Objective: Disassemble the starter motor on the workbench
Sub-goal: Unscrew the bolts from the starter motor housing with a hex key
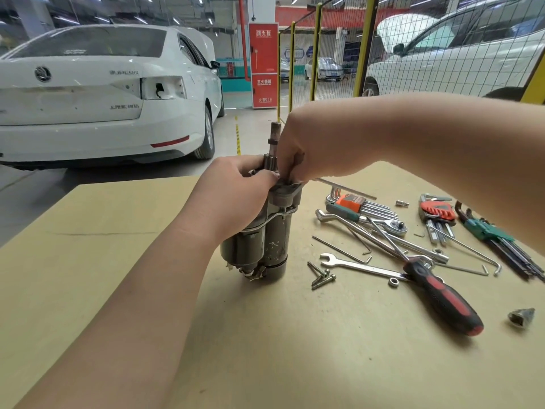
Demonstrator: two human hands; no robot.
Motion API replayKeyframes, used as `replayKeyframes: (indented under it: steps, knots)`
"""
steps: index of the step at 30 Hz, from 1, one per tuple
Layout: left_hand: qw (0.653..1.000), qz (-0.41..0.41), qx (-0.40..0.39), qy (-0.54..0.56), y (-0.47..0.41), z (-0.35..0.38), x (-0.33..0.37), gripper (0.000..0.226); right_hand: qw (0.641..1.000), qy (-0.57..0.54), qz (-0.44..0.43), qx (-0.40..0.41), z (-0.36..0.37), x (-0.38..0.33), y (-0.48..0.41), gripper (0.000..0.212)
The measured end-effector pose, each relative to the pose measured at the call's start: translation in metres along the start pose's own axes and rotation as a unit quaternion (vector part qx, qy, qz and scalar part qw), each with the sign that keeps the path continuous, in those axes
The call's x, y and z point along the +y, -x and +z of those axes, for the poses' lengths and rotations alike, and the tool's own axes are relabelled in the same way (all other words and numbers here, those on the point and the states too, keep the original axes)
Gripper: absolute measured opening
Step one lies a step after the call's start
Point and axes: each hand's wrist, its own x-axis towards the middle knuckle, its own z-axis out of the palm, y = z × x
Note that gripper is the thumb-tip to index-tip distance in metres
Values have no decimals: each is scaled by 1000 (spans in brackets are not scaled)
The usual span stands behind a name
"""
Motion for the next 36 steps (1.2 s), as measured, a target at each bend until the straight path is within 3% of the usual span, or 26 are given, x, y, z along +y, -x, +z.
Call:
replayKeyframes:
  steps: [7,11,21,25,30,33,36]
  knots:
    - [1000,17,2,-10,1,0,3,47,993,-84,73,32,6,4,3,9]
    - [1000,7,6,-7,1,1,3,48,987,-101,123,34,0,6,7,18]
    - [997,-37,32,-59,-1,8,0,20,973,-121,190,-43,-2,-12,-9,31]
    - [996,-42,35,-72,-2,9,-2,20,981,-73,169,-57,-2,-18,-15,28]
    - [998,-33,18,-57,-3,6,-3,20,995,91,32,-25,-4,-13,-7,17]
    - [999,-18,4,-40,-2,3,-3,21,997,75,-13,2,-5,-3,-2,11]
    - [999,-21,3,-32,-1,1,-1,34,999,-3,25,23,-10,6,2,13]
